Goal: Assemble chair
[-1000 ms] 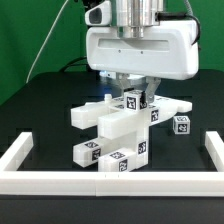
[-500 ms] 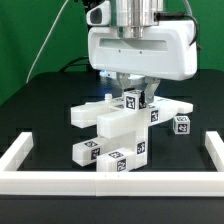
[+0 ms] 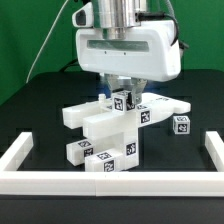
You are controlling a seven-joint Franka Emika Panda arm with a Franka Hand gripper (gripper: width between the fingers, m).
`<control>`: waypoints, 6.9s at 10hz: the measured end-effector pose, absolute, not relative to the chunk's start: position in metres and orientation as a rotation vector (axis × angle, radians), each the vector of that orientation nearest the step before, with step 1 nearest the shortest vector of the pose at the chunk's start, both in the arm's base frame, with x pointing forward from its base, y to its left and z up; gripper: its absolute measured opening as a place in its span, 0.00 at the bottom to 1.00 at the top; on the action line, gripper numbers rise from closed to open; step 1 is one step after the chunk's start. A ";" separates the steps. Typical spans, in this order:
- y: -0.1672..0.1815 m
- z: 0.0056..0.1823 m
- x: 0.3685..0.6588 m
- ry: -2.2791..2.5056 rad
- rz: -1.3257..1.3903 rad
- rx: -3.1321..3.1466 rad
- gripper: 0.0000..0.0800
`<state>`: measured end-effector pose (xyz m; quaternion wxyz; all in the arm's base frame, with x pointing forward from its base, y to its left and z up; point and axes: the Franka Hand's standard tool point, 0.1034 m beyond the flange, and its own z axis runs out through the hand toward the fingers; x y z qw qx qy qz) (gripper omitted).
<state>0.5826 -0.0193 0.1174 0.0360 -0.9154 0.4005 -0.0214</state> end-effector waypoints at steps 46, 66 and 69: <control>0.099 0.122 0.473 1.826 0.122 -2.450 0.81; 0.121 0.018 0.448 1.863 0.045 -2.612 0.81; 0.120 0.017 0.448 1.863 0.047 -2.615 0.65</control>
Offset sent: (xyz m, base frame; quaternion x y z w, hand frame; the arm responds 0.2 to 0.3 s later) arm 0.0006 -0.0040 -0.0097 -0.0143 -0.0069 0.0527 0.9985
